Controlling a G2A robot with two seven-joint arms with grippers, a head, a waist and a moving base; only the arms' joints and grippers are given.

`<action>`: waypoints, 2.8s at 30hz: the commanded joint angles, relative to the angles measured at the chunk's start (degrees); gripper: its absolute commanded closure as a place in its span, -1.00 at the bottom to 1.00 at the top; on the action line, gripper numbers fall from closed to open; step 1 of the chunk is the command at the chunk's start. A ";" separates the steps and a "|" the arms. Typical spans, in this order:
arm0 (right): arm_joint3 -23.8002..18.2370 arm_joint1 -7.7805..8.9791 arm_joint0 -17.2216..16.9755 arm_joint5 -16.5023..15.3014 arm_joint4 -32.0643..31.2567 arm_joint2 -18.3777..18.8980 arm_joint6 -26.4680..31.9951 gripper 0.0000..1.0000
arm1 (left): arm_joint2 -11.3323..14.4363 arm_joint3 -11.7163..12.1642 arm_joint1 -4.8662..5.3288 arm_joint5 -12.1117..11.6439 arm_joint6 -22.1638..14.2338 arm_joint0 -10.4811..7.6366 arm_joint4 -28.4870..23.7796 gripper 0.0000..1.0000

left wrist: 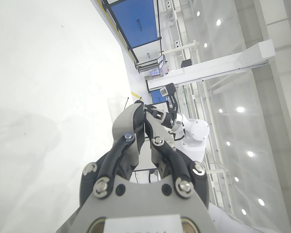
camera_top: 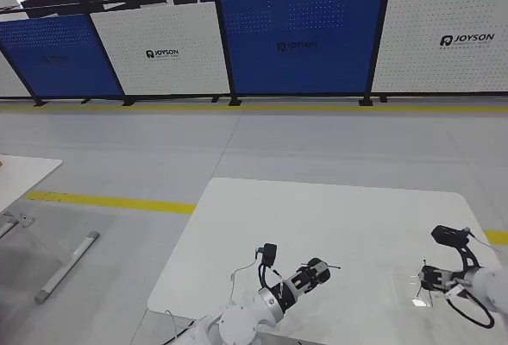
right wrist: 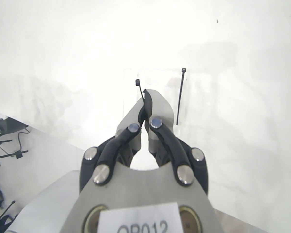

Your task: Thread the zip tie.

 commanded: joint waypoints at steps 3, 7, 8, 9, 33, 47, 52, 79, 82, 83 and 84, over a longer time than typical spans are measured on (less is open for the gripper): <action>-1.77 0.36 -3.16 -2.01 2.16 2.67 0.61 1.00 | 0.00 0.00 0.00 0.00 0.00 0.00 0.00 1.00; -1.77 0.36 -3.16 -2.01 2.16 2.67 0.61 1.00 | 0.00 0.00 0.00 0.00 0.00 0.00 0.00 1.00; -1.77 0.36 -3.16 -2.01 2.16 2.67 0.61 1.00 | 0.00 0.00 0.00 0.00 0.00 0.00 0.00 1.00; -1.77 0.36 -3.16 -2.01 2.16 2.67 0.61 1.00 | 0.00 0.00 0.00 0.00 0.00 0.00 0.00 1.00; -16.40 0.31 -20.24 -6.06 7.53 15.03 -19.40 1.00 | 0.00 0.00 0.00 0.00 0.00 0.00 0.00 1.00; -16.40 -1.00 -26.74 -12.18 17.48 17.75 -36.24 1.00 | 0.00 0.00 0.00 0.00 0.00 0.00 0.00 1.00; -16.96 -1.91 -33.15 -17.29 21.27 18.29 -44.78 1.00 | 0.00 0.00 0.00 0.00 0.00 0.00 0.00 1.00; -15.73 -2.31 -34.35 -19.30 20.60 14.82 -44.38 1.00 | 5.99 0.26 -1.31 5.60 -2.03 -4.03 6.01 1.00; -15.73 -2.31 -34.35 -19.30 20.60 14.82 -44.38 1.00 | 8.18 2.47 -2.27 6.83 -0.03 -6.02 6.84 1.00; -15.73 -2.31 -34.35 -19.30 20.60 14.82 -44.38 1.00 | 8.74 3.06 -2.60 7.01 0.82 -6.54 6.69 1.00; -15.73 -2.31 -34.35 -19.30 20.60 14.82 -44.38 1.00 | 8.74 3.06 -2.60 7.01 0.82 -6.54 6.69 1.00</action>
